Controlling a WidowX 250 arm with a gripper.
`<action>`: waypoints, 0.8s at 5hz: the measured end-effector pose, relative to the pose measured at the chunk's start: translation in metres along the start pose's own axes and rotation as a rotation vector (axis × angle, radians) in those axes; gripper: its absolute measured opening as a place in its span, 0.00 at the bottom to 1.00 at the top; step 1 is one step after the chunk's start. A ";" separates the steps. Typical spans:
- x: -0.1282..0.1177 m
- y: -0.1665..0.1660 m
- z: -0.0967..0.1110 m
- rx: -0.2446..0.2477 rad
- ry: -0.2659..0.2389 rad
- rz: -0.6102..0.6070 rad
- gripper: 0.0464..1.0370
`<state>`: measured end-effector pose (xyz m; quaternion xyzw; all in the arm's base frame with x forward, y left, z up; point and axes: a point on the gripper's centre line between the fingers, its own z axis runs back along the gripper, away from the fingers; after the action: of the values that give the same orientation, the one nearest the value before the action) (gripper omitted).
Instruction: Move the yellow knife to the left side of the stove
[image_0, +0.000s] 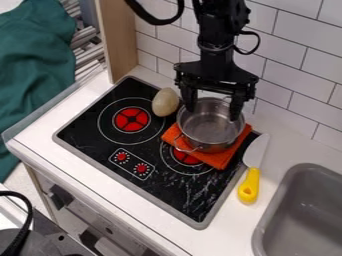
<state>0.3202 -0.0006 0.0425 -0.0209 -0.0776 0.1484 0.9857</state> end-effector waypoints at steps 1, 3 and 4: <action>-0.007 0.002 -0.011 0.011 0.035 0.005 0.97; -0.043 -0.032 -0.028 0.009 -0.007 0.048 0.97; -0.049 -0.053 -0.028 0.016 -0.048 0.070 0.97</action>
<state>0.2933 -0.0665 0.0113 -0.0119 -0.0992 0.1837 0.9779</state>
